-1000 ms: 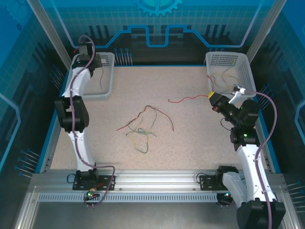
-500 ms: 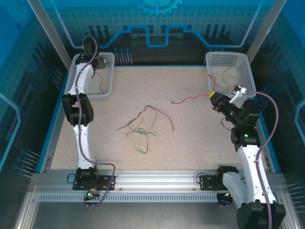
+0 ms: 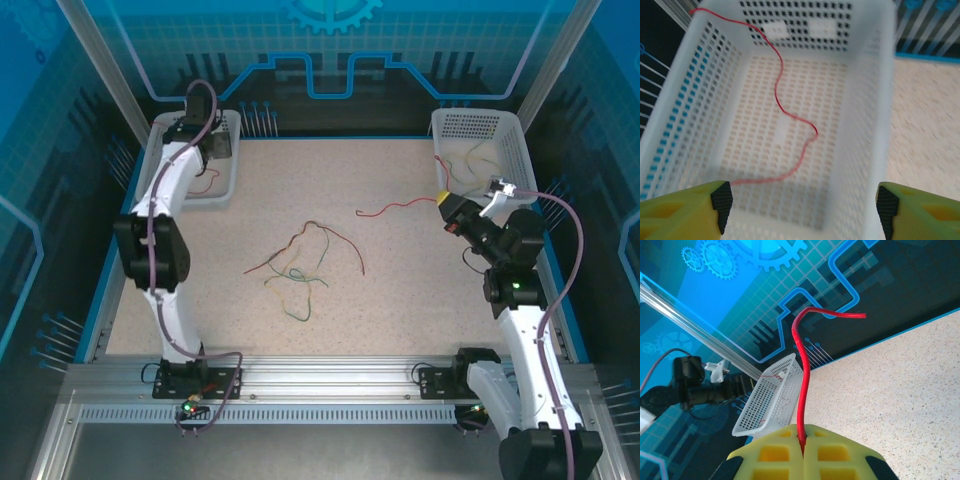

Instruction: Untangle the cables

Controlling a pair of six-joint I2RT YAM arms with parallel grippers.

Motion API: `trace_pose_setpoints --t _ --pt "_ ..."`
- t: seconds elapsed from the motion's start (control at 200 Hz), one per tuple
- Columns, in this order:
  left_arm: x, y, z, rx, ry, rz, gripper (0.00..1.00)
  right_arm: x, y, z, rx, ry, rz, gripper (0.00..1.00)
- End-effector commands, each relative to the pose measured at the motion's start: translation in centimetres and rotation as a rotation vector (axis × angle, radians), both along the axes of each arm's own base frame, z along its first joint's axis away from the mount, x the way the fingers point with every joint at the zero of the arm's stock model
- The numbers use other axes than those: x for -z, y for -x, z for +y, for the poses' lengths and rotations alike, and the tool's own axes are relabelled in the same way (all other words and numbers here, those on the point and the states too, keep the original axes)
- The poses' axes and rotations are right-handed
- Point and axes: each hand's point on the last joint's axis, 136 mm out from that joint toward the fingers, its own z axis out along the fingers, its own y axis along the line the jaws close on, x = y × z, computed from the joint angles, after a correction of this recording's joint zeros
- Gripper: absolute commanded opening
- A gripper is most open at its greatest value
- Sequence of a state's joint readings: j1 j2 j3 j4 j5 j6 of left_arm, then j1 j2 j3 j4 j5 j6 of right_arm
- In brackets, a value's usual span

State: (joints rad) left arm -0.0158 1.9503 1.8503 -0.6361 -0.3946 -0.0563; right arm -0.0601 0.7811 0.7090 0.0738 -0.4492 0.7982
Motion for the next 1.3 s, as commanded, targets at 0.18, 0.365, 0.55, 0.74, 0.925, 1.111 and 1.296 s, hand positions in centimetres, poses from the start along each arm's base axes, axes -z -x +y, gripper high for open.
trace_pose_setpoints --t 0.18,0.365,0.55,0.74,0.925,1.111,1.296 --pt "-10.8 8.2 -15.3 0.45 0.268 -0.503 0.78 -1.6 -0.4 6.7 -0.212 0.099 -0.05 0.0" --pt "-13.3 16.4 -23.6 0.898 0.598 -0.728 0.84 -2.0 -0.7 11.9 -0.378 0.17 -0.06 0.0" --pt "-11.0 20.7 -28.7 1.165 0.57 -0.626 0.93 -2.5 -0.3 16.4 -0.535 0.202 -0.087 0.0" --pt "-10.1 22.7 -30.5 1.295 0.558 -0.603 0.96 -2.3 -0.6 18.2 -0.563 0.212 -0.088 0.0" --pt "-8.9 23.5 -32.0 1.372 0.541 -0.547 0.95 -2.7 -0.8 18.1 -0.543 0.193 -0.096 0.0" --pt "-6.3 23.0 -32.6 1.388 0.513 -0.473 0.85 -3.3 -0.3 18.5 -0.564 0.176 -0.111 0.0" --pt "-6.1 22.3 -32.4 1.359 0.491 -0.486 0.21 -2.8 -0.3 18.6 -0.563 0.18 -0.102 0.0"
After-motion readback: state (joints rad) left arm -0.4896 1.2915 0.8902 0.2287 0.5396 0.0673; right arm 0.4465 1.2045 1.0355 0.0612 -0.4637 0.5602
